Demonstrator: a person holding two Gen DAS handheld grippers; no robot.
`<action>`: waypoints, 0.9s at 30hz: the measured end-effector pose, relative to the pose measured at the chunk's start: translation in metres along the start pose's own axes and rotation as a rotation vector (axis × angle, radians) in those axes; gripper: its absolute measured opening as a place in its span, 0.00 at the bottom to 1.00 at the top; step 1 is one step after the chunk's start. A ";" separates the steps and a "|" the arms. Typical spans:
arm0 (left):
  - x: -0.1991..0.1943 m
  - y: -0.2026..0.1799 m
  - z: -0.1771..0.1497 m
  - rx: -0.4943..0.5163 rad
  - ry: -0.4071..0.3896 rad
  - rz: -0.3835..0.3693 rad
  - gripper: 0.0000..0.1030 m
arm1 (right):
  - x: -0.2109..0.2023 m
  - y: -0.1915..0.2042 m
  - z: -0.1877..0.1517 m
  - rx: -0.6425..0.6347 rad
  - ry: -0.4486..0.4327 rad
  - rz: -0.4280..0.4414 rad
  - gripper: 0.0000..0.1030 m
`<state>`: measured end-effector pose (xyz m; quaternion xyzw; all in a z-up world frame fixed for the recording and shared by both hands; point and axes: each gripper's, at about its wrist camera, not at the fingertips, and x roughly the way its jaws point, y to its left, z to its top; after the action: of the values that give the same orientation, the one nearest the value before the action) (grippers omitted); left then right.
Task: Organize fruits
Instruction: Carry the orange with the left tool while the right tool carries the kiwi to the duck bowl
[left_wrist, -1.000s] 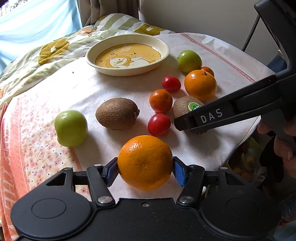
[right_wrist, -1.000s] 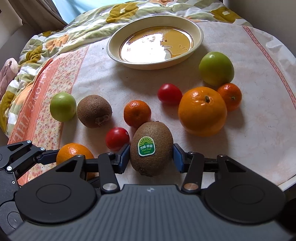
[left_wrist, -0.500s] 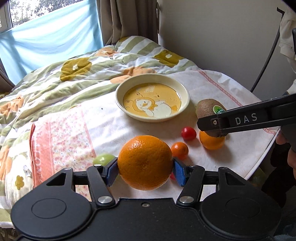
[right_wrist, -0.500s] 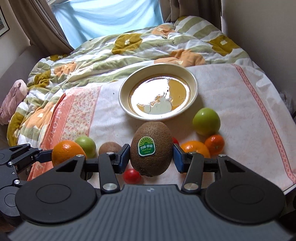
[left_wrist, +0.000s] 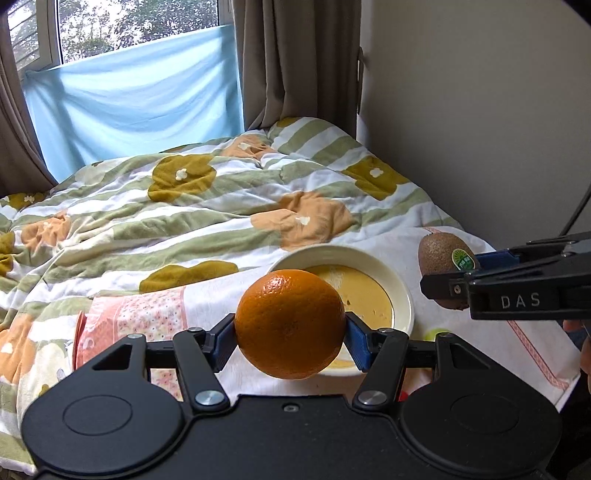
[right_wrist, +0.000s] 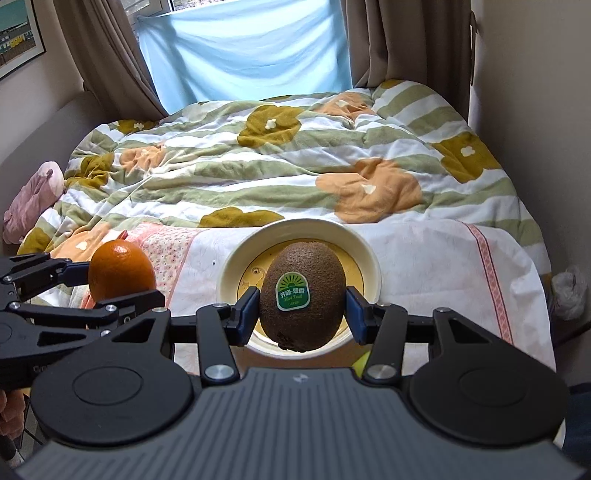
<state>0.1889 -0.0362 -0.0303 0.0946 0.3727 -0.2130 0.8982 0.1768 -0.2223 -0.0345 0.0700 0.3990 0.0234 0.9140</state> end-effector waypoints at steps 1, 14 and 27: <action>0.007 -0.001 0.007 -0.007 0.003 0.005 0.63 | 0.006 -0.004 0.005 -0.014 0.004 0.006 0.62; 0.142 -0.009 0.052 -0.072 0.150 0.007 0.63 | 0.110 -0.049 0.033 -0.138 0.112 0.065 0.62; 0.212 -0.018 0.049 -0.058 0.277 0.036 0.63 | 0.153 -0.073 0.029 -0.157 0.185 0.140 0.62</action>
<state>0.3454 -0.1350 -0.1468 0.1038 0.4976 -0.1707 0.8441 0.3009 -0.2828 -0.1367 0.0234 0.4728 0.1248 0.8720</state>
